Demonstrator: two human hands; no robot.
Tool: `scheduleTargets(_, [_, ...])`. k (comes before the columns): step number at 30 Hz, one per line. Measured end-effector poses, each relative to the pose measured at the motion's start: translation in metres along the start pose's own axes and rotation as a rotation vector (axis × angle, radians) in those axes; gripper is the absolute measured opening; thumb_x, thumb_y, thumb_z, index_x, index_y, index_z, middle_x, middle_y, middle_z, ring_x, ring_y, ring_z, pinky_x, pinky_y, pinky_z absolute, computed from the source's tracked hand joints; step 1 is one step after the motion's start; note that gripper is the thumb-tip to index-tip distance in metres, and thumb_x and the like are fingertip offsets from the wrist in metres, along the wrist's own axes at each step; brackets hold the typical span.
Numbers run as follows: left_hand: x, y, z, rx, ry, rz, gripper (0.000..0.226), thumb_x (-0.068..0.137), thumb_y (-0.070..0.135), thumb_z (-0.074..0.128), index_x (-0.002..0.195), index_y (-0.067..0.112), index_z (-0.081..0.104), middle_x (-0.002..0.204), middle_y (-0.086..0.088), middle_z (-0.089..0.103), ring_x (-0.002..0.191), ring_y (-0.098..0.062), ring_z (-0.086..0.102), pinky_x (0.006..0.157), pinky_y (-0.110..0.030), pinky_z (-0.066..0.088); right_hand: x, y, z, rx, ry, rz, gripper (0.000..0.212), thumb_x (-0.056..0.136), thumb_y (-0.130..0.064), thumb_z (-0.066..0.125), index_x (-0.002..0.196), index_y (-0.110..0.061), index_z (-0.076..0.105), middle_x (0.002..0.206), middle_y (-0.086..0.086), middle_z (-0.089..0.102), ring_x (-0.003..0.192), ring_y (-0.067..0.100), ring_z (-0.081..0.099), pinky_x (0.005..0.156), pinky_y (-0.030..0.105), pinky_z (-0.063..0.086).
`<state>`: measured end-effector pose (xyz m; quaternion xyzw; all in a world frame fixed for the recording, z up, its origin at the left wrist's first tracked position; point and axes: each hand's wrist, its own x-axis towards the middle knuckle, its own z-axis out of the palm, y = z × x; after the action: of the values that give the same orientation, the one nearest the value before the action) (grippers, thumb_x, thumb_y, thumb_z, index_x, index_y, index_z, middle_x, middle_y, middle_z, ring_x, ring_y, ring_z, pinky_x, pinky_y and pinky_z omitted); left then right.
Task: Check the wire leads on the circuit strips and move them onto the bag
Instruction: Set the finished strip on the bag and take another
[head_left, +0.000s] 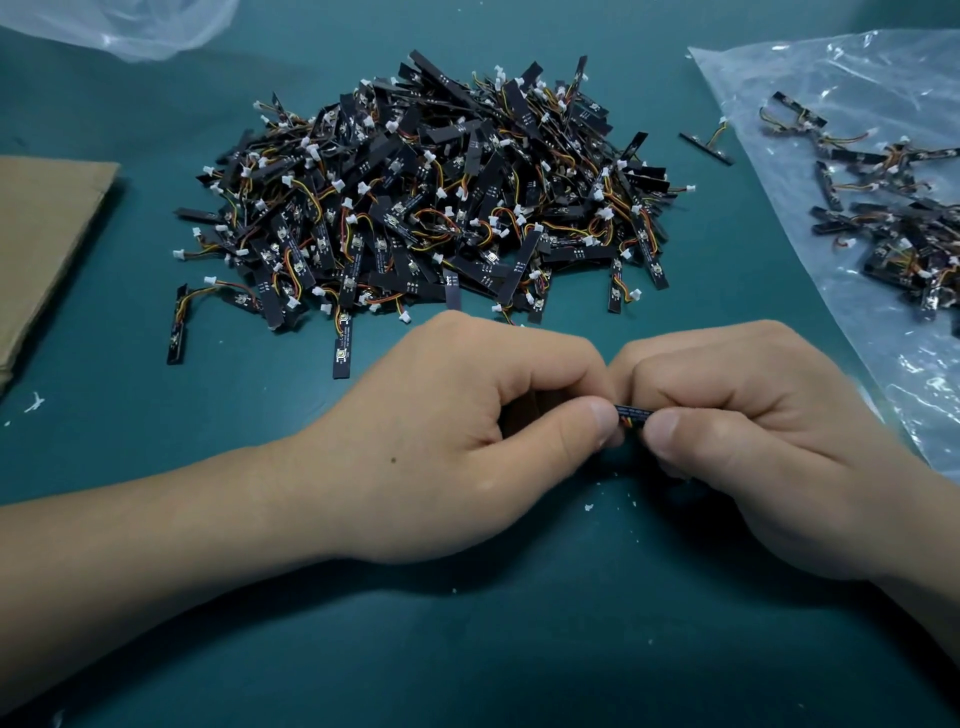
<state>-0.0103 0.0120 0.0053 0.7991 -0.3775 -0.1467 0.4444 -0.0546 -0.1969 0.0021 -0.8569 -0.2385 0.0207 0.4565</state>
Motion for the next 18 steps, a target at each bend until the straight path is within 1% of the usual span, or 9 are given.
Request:
scheduleTargets(4, [0.0, 0.0004, 0.0003, 0.018, 0.008, 0.002, 0.018, 0.095, 0.027, 0.056, 0.086, 0.024, 0.072, 0.068, 0.002, 0.066, 0.061, -0.016, 0.059, 0.054, -0.025, 0.042, 0.0003, -0.0013, 0.0005, -0.027, 0.009, -0.021, 0.028, 0.088, -0.018, 0.045, 0.061, -0.017, 0.037, 0.07, -0.001, 0.049, 0.063, 0.017, 0.046, 0.06, 0.025, 0.036])
scheduleTargets(6, [0.0008, -0.0001, -0.0001, -0.001, 0.012, -0.004, 0.018, 0.095, 0.027, 0.056, 0.086, 0.022, 0.071, 0.067, -0.001, 0.066, 0.059, -0.018, 0.057, 0.054, -0.029, 0.043, 0.0008, -0.0021, 0.0014, -0.037, 0.03, -0.029, 0.028, 0.09, -0.02, 0.046, 0.063, -0.021, 0.038, 0.074, 0.001, 0.053, 0.066, 0.017, 0.05, 0.062, 0.025, 0.038])
scheduleTargets(8, [0.0013, -0.0006, -0.0006, -0.029, 0.032, -0.009, 0.019, 0.095, 0.025, 0.056, 0.082, 0.021, 0.069, 0.064, -0.002, 0.064, 0.057, -0.02, 0.056, 0.054, -0.034, 0.043, 0.0009, -0.0016, 0.0025, -0.063, 0.052, -0.031, 0.028, 0.092, -0.022, 0.047, 0.064, -0.023, 0.043, 0.074, 0.001, 0.053, 0.067, 0.017, 0.052, 0.062, 0.029, 0.039])
scheduleTargets(9, [0.0011, -0.0007, -0.0007, -0.034, 0.047, -0.009, 0.019, 0.094, 0.024, 0.056, 0.079, 0.021, 0.068, 0.063, -0.002, 0.063, 0.056, -0.019, 0.055, 0.053, -0.033, 0.043, 0.0007, -0.0009, 0.0031, -0.088, 0.058, -0.028, 0.029, 0.092, -0.023, 0.047, 0.063, -0.021, 0.045, 0.071, 0.001, 0.05, 0.066, 0.017, 0.05, 0.06, 0.031, 0.039])
scheduleTargets(11, [0.0006, 0.0, -0.0007, -0.023, 0.061, -0.008, 0.02, 0.093, 0.021, 0.057, 0.075, 0.02, 0.067, 0.06, 0.0, 0.061, 0.054, -0.013, 0.052, 0.051, -0.023, 0.039, -0.0003, 0.0005, 0.0037, -0.122, 0.053, -0.029, 0.031, 0.093, -0.024, 0.047, 0.063, -0.019, 0.045, 0.066, -0.001, 0.045, 0.061, 0.015, 0.046, 0.057, 0.032, 0.037])
scheduleTargets(13, [0.0007, 0.0006, -0.0008, -0.012, 0.041, -0.013, 0.021, 0.093, 0.021, 0.057, 0.075, 0.021, 0.066, 0.06, 0.0, 0.06, 0.051, -0.01, 0.048, 0.05, -0.017, 0.034, -0.0015, 0.0014, 0.0033, -0.119, 0.032, -0.04, 0.032, 0.094, -0.023, 0.047, 0.063, -0.015, 0.047, 0.065, -0.001, 0.045, 0.061, 0.016, 0.046, 0.056, 0.033, 0.038])
scheduleTargets(15, [0.0015, 0.0004, -0.0012, 0.006, 0.009, -0.015, 0.02, 0.094, 0.023, 0.055, 0.077, 0.023, 0.066, 0.062, 0.002, 0.061, 0.053, -0.011, 0.049, 0.051, -0.018, 0.034, -0.0024, 0.0025, 0.0021, -0.108, 0.009, -0.04, 0.034, 0.093, -0.021, 0.046, 0.063, -0.006, 0.051, 0.069, 0.003, 0.05, 0.065, 0.021, 0.052, 0.06, 0.038, 0.042])
scheduleTargets(18, [0.0018, 0.0001, -0.0018, 0.033, -0.02, 0.003, 0.019, 0.096, 0.024, 0.055, 0.082, 0.024, 0.068, 0.068, 0.004, 0.064, 0.059, -0.013, 0.055, 0.054, -0.02, 0.037, -0.0021, 0.0033, 0.0008, -0.098, -0.005, -0.02, 0.033, 0.092, -0.019, 0.045, 0.063, -0.005, 0.05, 0.072, 0.005, 0.053, 0.069, 0.024, 0.054, 0.063, 0.041, 0.044])
